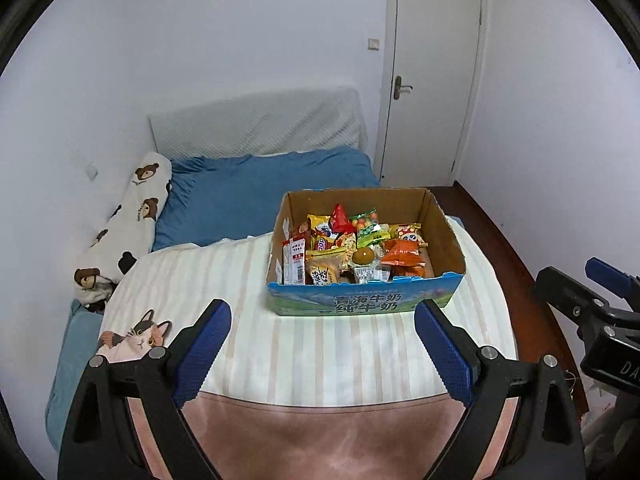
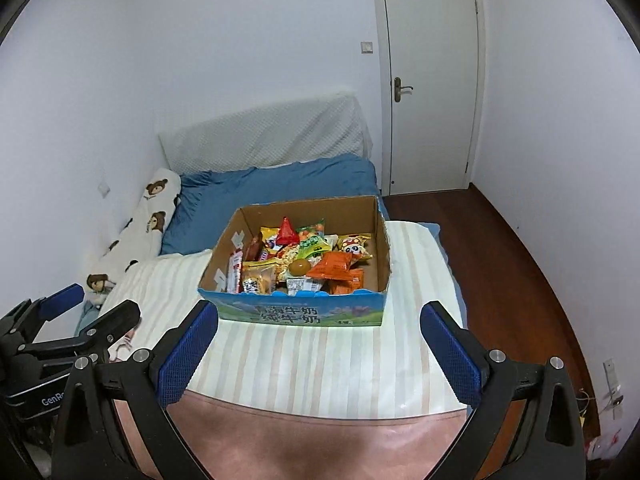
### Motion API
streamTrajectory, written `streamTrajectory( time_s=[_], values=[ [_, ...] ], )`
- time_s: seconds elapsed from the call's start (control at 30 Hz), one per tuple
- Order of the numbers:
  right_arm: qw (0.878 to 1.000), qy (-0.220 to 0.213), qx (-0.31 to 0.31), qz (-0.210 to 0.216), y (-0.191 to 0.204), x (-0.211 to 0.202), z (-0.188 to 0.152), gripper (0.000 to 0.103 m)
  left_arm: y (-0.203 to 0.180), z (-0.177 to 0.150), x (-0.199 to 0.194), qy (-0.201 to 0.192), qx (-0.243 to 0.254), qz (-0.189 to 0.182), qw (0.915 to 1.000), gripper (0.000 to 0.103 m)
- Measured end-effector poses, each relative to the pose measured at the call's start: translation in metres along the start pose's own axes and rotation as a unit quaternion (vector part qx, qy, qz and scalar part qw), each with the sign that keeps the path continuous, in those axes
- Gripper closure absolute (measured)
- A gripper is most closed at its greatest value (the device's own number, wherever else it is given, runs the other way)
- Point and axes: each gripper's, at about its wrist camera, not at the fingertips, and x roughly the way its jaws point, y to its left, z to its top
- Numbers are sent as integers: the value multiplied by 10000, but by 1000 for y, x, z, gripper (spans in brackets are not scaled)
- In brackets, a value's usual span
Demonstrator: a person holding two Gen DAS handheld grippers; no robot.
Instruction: Organize snacks
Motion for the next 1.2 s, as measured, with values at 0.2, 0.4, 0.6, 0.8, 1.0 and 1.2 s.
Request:
streamTrajectory(
  time_s=[0.2,0.4,0.6,0.8,1.0,1.2],
  values=[
    [9999,-119,-53,-9,3,-25,-3,0,0,-5,-16,-96,-32,-10,9999,9],
    [9999,-129,-89,-43,4,-30,-5,0,0,-8,-16,-85,-45,35,9999,9],
    [9999,-95,-63,-125,1,-18,-5,0,2,-4,-9,-114,-75,99,9999,9],
    [9997,-59,9,-227,-2,3,1,0,-1,3,10,-103,8,180,9998,0],
    [9994,7,95,-319,-4,29,10,0,-5,13,42,24,39,227,9997,0],
    [9989,84,141,-442,-6,58,23,0,-6,25,75,270,56,269,9993,0]
  ],
)
